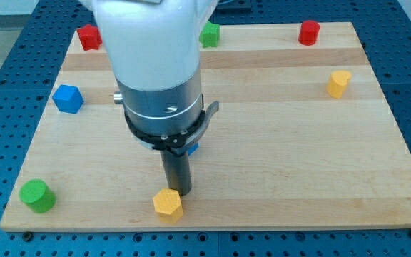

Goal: Move the yellow hexagon towards the bottom center

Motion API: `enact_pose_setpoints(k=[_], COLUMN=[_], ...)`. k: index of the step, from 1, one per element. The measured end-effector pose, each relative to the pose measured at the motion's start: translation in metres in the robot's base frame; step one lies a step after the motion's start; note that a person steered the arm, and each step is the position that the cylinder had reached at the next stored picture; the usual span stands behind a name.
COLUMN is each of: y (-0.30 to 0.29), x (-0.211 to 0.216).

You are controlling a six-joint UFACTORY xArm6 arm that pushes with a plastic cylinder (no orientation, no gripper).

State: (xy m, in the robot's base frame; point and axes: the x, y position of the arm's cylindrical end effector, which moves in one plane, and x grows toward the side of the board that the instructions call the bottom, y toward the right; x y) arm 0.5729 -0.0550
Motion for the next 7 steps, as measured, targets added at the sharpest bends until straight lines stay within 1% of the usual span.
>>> enact_pose_setpoints(k=[2, 4, 5, 7], y=[-0.009, -0.046, -0.057, -0.059], x=[-0.012, -0.016, -0.027, -0.037])
